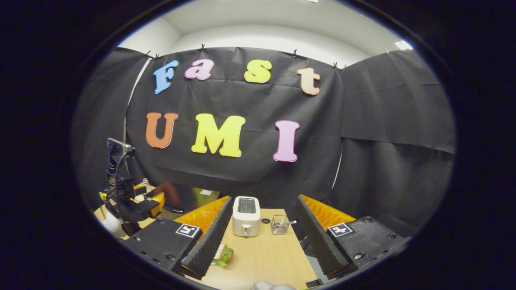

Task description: Open the electric oven with the left hand, put the food in, and close the electric oven.

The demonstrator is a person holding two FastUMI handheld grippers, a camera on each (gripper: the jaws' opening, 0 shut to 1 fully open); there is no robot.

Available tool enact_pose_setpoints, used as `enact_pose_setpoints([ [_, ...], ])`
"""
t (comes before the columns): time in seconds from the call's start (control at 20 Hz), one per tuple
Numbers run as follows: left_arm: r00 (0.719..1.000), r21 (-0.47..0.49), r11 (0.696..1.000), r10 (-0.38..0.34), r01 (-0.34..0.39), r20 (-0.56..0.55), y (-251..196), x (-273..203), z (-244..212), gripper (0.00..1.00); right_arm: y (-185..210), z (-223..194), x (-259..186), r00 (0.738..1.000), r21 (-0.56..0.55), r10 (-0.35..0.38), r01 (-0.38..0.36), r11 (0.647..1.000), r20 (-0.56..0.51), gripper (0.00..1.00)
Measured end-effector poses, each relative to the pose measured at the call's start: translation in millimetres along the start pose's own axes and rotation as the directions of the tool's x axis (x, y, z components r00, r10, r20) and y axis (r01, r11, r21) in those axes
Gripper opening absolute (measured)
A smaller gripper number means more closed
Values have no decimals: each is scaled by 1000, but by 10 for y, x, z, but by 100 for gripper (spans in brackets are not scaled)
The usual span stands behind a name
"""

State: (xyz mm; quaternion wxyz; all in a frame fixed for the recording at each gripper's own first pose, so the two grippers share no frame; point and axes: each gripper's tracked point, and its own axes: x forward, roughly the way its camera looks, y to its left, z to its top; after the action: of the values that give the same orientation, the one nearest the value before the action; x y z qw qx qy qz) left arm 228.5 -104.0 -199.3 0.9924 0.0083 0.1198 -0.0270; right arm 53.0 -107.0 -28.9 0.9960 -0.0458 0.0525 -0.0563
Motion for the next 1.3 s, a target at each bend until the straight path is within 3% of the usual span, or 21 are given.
enact_pose_setpoints([
  [0.05,1000,3,1000,2,-2,-16,-22,142,-97,95,-31,-36,36,1000,1,-4,4,1000,-9,100],
  [0.1,999,1,1000,6,-6,-44,-31,261,-211,95,-46,-74,59,1000,3,-6,6,1000,-21,92],
  [0.15,998,2,1000,8,-8,-66,-38,383,-321,95,-56,-103,77,1000,7,-8,8,1000,-27,92],
  [0.2,995,0,1000,11,-11,-99,-34,473,-453,95,-67,-124,97,999,8,-9,9,1000,-34,100],
  [0.4,977,1,1000,26,-27,-214,-29,660,-853,96,-68,-231,111,998,5,-8,9,1000,-56,100],
  [0.45,984,12,1000,26,-24,-176,-22,710,-764,92,-83,-259,113,998,5,-9,9,1000,-60,93],
  [0.5,976,4,999,32,-32,-217,-26,693,-810,90,-84,-274,104,998,8,-8,9,1000,-62,100],
  [0.55,979,5,999,32,-32,-199,-30,654,-795,98,-96,-293,111,998,15,-8,9,1000,-64,100],
  [0.6,977,5,999,33,-32,-212,-17,646,-832,91,-93,-306,106,998,23,-6,7,1000,-67,100],
  [0.7,977,4,1000,30,-29,-210,-27,558,-836,99,-93,-329,110,998,32,-3,6,999,-67,100],
  [0.75,976,5,1000,27,-27,-215,-28,494,-864,99,-82,-344,103,998,31,-1,3,999,-68,93],
  [0.85,976,4,1000,21,-20,-217,-33,385,-897,99,-51,-358,83,998,27,8,-6,1000,-67,93],
  [0.9,976,4,1000,17,-17,-216,-37,335,-911,99,-25,-366,64,997,26,13,-11,1000,-70,100],
  [0.95,974,3,1000,15,-15,-225,-32,271,-961,99,-10,-388,60,997,27,19,-17,999,-71,93],
  [1.25,966,1,1000,-2,2,-260,-61,-160,-1271,99,120,-431,-22,996,27,57,-55,998,-75,93],
  [1.3,963,-3,1000,-5,5,-269,-69,-220,-1337,98,139,-433,-34,995,28,62,-60,998,-77,100],
])
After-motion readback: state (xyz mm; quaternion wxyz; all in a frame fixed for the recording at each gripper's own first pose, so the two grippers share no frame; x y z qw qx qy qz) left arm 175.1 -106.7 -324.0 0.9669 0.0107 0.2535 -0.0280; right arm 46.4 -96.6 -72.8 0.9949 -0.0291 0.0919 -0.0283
